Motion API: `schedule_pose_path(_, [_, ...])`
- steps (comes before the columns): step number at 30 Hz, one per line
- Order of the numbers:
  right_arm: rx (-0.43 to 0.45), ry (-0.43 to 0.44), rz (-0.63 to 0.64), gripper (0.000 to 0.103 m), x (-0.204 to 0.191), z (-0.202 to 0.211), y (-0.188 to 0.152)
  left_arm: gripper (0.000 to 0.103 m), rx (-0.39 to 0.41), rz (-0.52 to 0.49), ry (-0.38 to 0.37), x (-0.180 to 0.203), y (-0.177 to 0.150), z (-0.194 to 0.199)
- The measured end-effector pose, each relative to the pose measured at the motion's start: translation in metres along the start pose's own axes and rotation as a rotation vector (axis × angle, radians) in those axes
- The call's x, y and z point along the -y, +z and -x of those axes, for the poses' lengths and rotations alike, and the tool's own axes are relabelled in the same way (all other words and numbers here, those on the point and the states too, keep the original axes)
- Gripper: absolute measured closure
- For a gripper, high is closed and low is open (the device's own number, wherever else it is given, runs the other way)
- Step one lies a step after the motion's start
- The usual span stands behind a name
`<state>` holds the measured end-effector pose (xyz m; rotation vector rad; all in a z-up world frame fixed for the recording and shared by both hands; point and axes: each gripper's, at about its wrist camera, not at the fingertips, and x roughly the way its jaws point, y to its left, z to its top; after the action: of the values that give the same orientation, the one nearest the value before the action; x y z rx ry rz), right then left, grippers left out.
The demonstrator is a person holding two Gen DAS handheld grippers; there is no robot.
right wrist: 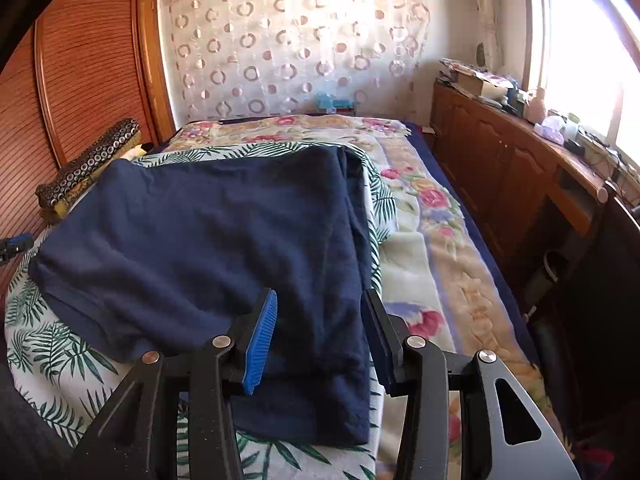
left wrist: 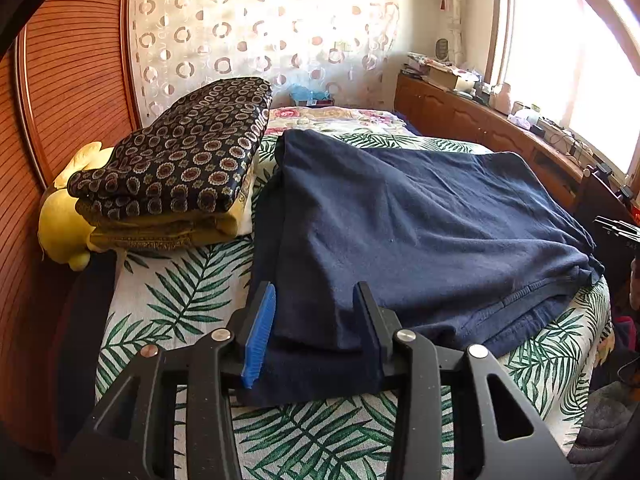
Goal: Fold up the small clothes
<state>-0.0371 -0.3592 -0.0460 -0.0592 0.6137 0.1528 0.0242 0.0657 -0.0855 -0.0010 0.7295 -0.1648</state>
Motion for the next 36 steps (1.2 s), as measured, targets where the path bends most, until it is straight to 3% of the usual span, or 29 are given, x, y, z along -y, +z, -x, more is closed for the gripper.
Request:
schedule_pose_path(5, [0.003, 0.029, 0.018, 0.058, -0.009, -0.017, 0.001, 0.057, -0.005, -0.023, 0.015, 0.004, 0.004, -0.005])
schedule_pose_path(6, [0.006, 0.038, 0.021, 0.058, -0.01, -0.023, 0.002, 0.051, -0.011, -0.029, 0.017, 0.005, 0.004, -0.007])
schedule_pose_path(8, [0.01, 0.055, 0.018, 0.058, -0.015, -0.029, 0.002, 0.023, -0.007, -0.021, 0.011, 0.006, 0.004, -0.008])
schedule_pose_path(17, [-0.016, 0.115, 0.061, 0.058, -0.042, -0.052, 0.001, 0.022, -0.016, 0.011, 0.025, 0.002, 0.0, -0.017])
schedule_pose_path(25, [-0.031, 0.242, 0.109, 0.058, -0.083, -0.064, 0.006, 0.022, -0.032, 0.052, 0.052, -0.005, -0.016, -0.023])
schedule_pose_path(36, [-0.076, 0.272, 0.108, 0.058, -0.094, -0.075, 0.0, 0.022, -0.033, 0.125, 0.041, -0.022, -0.033, -0.013])
